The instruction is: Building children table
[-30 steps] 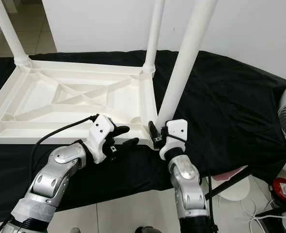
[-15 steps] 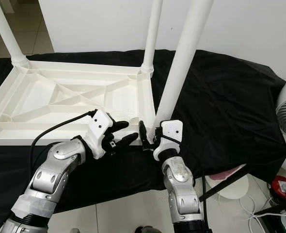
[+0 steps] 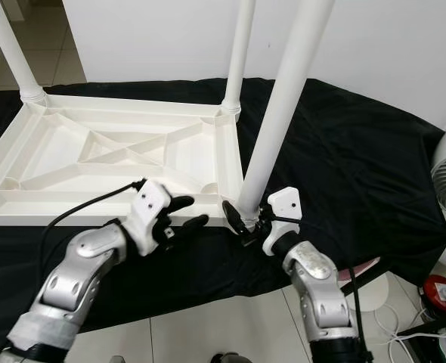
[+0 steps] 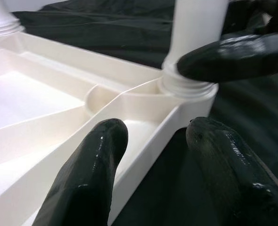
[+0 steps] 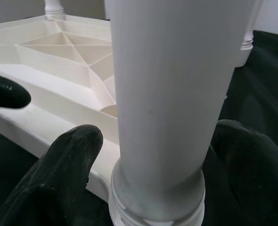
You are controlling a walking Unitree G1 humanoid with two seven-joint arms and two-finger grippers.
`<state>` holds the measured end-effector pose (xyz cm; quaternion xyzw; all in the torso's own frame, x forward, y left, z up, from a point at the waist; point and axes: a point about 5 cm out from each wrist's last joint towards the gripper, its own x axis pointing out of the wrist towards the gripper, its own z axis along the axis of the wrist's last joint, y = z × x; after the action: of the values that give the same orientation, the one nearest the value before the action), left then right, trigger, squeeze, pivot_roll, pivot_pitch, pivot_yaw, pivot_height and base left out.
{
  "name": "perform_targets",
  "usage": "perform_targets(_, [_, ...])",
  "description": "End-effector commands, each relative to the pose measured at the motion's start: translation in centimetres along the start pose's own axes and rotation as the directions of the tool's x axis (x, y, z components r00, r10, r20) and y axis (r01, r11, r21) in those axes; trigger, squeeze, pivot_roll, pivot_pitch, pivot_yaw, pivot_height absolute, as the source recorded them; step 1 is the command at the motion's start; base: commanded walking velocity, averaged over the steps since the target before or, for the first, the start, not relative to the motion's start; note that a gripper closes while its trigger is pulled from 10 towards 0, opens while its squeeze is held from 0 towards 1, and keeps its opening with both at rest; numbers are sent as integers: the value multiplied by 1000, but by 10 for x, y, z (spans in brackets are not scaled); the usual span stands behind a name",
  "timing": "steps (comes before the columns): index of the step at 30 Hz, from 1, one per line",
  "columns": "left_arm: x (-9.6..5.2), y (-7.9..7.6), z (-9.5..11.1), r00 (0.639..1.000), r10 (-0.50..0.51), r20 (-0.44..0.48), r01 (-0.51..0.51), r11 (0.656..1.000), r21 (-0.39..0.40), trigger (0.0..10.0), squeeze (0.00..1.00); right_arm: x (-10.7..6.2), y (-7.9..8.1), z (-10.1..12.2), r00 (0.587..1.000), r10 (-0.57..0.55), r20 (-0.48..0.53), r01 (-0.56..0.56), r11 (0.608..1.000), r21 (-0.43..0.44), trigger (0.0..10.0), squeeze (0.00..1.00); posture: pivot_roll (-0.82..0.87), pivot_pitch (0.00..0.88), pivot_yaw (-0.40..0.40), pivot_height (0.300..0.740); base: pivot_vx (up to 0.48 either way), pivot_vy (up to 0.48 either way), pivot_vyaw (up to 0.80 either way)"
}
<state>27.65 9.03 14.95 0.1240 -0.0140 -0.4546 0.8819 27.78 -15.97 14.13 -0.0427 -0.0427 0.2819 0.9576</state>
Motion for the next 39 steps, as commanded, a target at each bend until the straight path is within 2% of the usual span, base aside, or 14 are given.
perform_targets(1, [0, 4, -1, 998, 67, 3, -67, 997, 29, 10000, 0, 2, 0, -1, 999, 43, 1, -43, 999, 7, 10000, 0, 45, 44, -54, 740, 0, 0, 0])
perform_targets(6, [0, 11, -11, 989, 145, 14, -146, 984, 102, 10000, 0, 21, -11, 0, 987, 157, -29, -159, 985, -71, 10000, 0, 46, 49, -47, 740, 0, 0, 0])
perform_targets(14, [0, 7, -12, 989, 138, 54, -144, 982, 119, 10000, 0, 32, -16, 0, 969, 236, -70, -243, 964, -107, 10000, 0, 57, 53, -49, 740, 0, 0, 0])
perform_targets(15, [1, 3, -12, 990, 120, 67, -127, 986, 107, 10000, 0, 33, -16, -3, 961, 261, -90, -270, 958, -102, 9137, 0, 57, 53, -49, 740, 0, 0, 0])
perform_targets(17, [2, 0, -11, 991, 108, 76, -115, 989, 96, 10000, 0, 34, -16, -5, 955, 277, -102, -287, 953, -98, 9137, 0, 57, 53, -49, 740, 0, 0, 0])
perform_targets(18, [3, -2, -10, 991, 101, 82, -108, 990, 87, 10000, 0, 33, -16, -8, 951, 288, -112, -298, 950, -89, 4431, 0, 64, 59, -53, 740, 0, 0, 0])
perform_targets(19, [4, -3, -8, 991, 94, 95, -100, 993, 62, 10000, 0, 33, -16, -11, 948, 295, -118, -305, 949, -77, 1020, 0, 64, 59, -53, 740, 0, 0, 0])
perform_targets(21, [4, -4, -7, 990, 91, 106, -96, 994, 44, 10000, 0, 32, -16, -13, 946, 299, -122, -309, 949, -70, 1020, 0, 64, 59, -53, 740, 0, 0, 0])
perform_targets(22, [5, -6, -4, 990, 81, 119, -84, 996, 26, 10000, 0, 31, -16, -15, 946, 302, -119, -311, 948, -61, 0, 0, 65, 63, -58, 740, 0, 0, 0])
perform_targets(34, [12, -15, 6, 984, 20, 178, -14, 999, -38, 10000, 0, 27, -14, -19, 969, 240, -54, -241, 971, -8, 0, 0, 54, 76, -53, 740, 0, 0, 0])
perform_targets(35, [12, -14, 6, 984, 21, 176, -14, 999, -39, 10000, 0, 27, -13, -20, 975, 212, -59, -213, 977, -11, 3412, 0, 54, 76, -53, 740, 0, 0, 0])
perform_targets(36, [12, -14, 6, 984, 21, 176, -14, 999, -39, 10000, 0, 27, -13, -20, 975, 212, -59, -213, 977, -11, 3412, 0, 54, 76, -53, 740, 0, 0, 0])
perform_targets(37, [11, -14, 6, 985, 23, 174, -16, 999, -40, 10000, 0, 27, -12, -21, 980, 186, -63, -187, 982, -13, 10000, 0, 51, 75, -55, 740, 0, 0, 0])
perform_targets(39, [11, -14, 5, 985, 30, 171, -22, 999, -46, 10000, 0, 29, -11, -22, 990, 128, -62, -129, 992, -13, 10000, 0, 50, 75, -55, 740, 0, 0, 0])
